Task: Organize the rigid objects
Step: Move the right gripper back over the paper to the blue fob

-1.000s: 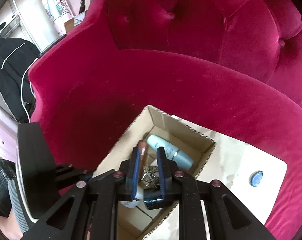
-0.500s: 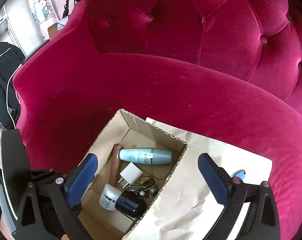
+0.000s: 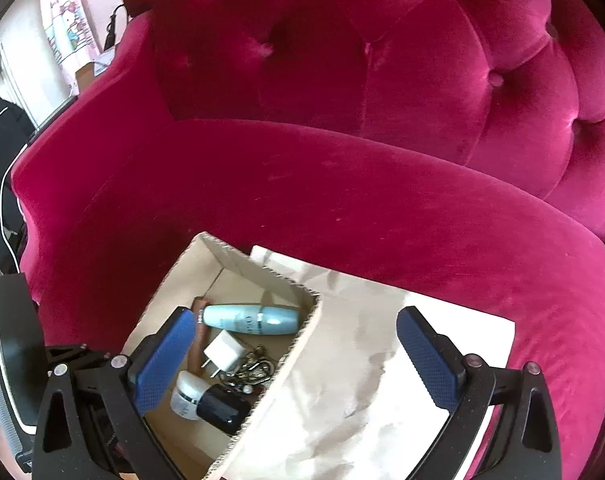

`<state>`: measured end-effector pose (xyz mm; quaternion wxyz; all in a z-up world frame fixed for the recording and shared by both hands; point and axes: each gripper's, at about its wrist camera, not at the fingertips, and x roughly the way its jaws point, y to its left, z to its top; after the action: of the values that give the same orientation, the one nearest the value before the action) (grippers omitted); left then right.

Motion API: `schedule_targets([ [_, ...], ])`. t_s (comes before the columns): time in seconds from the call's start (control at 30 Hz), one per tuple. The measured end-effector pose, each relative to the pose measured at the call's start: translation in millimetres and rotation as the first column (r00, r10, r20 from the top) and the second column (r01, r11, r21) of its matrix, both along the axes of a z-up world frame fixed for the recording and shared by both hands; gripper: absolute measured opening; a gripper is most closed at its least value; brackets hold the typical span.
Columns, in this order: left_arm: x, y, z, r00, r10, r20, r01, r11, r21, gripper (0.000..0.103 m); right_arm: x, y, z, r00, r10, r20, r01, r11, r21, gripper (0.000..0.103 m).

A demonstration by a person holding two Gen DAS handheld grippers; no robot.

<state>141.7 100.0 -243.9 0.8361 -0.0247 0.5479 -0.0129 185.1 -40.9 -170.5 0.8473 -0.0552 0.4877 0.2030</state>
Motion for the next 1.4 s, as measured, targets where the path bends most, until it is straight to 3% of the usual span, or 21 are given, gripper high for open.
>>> schedule_targets([
  [0.47, 0, 0, 0, 1.0, 0.0, 0.0, 0.0, 1.0, -0.001, 0.004, 17, -51, -1, 0.988, -0.154, -0.02, 0.154, 0.988, -0.01, 0.102],
  [0.97, 0, 0, 0, 1.0, 0.003, -0.003, -0.003, 1.0, -0.001, 0.004, 30, -88, -55, 0.967, -0.25, -0.058, 0.24, 0.962, -0.131, 0.102],
  [1.4, 0, 0, 0, 1.0, 0.003, -0.003, -0.003, 1.0, -0.002, 0.004, 39, -105, -90, 0.944, -0.31, -0.115, 0.293, 0.946, -0.142, 0.102],
])
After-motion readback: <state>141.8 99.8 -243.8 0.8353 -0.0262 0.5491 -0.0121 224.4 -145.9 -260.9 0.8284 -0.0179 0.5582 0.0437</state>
